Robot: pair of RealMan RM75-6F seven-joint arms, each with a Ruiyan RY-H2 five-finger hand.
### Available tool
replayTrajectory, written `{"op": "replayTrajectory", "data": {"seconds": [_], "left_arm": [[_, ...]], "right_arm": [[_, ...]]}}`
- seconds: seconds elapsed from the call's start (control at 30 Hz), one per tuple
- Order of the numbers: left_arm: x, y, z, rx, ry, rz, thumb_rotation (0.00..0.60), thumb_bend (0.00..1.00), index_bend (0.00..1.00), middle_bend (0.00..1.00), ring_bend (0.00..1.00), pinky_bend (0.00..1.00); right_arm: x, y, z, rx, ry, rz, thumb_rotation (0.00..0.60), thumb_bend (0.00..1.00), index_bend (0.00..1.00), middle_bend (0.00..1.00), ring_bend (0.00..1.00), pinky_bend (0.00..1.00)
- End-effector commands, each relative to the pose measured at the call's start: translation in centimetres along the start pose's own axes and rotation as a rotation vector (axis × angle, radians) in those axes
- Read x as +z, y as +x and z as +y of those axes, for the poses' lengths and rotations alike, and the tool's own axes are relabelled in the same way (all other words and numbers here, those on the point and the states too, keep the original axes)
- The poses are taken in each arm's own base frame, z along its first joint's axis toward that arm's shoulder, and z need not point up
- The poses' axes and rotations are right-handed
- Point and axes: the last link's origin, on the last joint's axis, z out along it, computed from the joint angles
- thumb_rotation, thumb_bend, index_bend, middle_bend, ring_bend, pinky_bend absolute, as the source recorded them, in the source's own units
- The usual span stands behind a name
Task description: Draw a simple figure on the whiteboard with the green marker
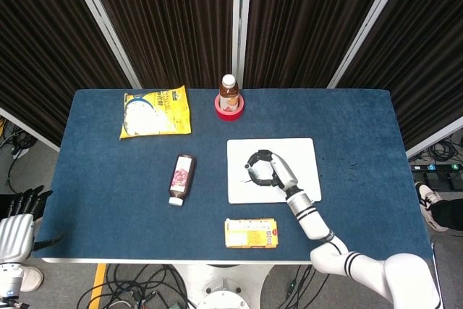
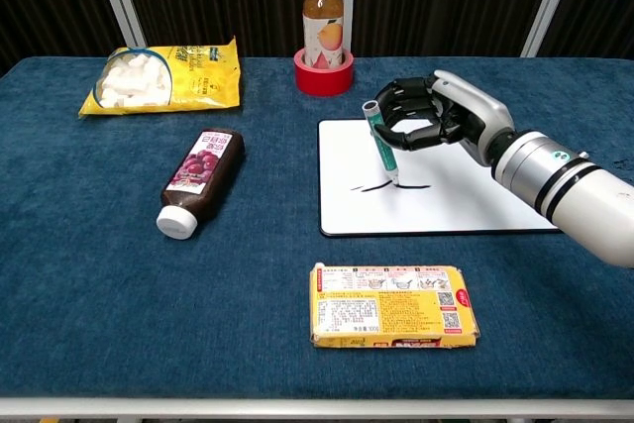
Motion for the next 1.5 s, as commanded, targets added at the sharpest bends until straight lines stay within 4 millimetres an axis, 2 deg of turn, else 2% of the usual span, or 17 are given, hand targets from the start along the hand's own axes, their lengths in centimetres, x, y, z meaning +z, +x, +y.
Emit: {"op": "replayTrajectory", "data": {"seconds": [0.03,0.17,0.37,0.53,0.63,0.73,0.87,1.0,1.1,1.5], "left_arm": [[0.0,0.0,0.0,0.001,-0.001,0.000,0.600,0.10,0.15,0.06,0.01,0.00],[0.1,0.0,0.1,0.004,-0.001,0.001,0.600,0.10,0.15,0.06,0.01,0.00],[0.1,0.0,0.3,0.003,-0.013,0.004,0.600,0.10,0.15,0.06,0.01,0.00],[-0.1,0.1,0.3,0.001,-0.011,0.009,0.600,0.10,0.15,0.06,0.01,0.00],[-0.2,0.1,0.2,-0.001,-0.009,0.009,0.600,0.10,0.15,0.06,0.01,0.00],[-0.2,0.2,0.2,-0.003,-0.010,0.016,0.600,0.10,0.15,0.06,0.01,0.00],[-0.1,0.2,0.4,0.001,-0.020,0.014,0.600,0.10,0.15,0.06,0.01,0.00],[0.0,0.2,0.6,0.001,-0.028,0.012,0.600,0.10,0.15,0.06,0.01,0.00],[0.1,0.2,0.9,0.002,-0.034,0.007,0.600,0.10,0.15,0.06,0.01,0.00],[0.2,0.2,1.2,0.010,-0.035,-0.007,0.600,0.10,0.15,0.06,0.01,0.00]], "right_arm": [[-0.2,-0.2,0.1,-0.005,0.002,-0.016,0.600,0.43,0.70,0.60,0.36,0.15],[-1.6,-0.7,0.1,0.002,0.015,-0.066,0.600,0.43,0.70,0.60,0.36,0.15],[-5.3,-0.8,-0.2,0.009,0.034,-0.147,0.600,0.43,0.70,0.60,0.36,0.15],[-5.8,2.0,-1.2,0.036,0.065,-0.058,0.600,0.43,0.70,0.60,0.36,0.14],[-5.7,4.9,-1.6,-0.016,0.079,0.021,0.600,0.42,0.70,0.60,0.36,0.14],[-5.8,7.8,-1.8,-0.168,0.096,0.089,0.600,0.42,0.70,0.60,0.35,0.13],[-6.6,11.9,-1.0,-0.623,0.057,0.102,0.600,0.42,0.70,0.60,0.35,0.10],[-7.7,14.4,-0.1,-1.038,-0.025,0.047,0.600,0.42,0.70,0.60,0.33,0.03],[-8.2,15.0,0.8,-1.230,-0.091,0.014,0.600,0.41,0.69,0.59,0.30,0.00],[-8.5,14.7,5.8,-1.452,-0.207,-0.071,0.600,0.41,0.64,0.54,0.25,0.00]]}}
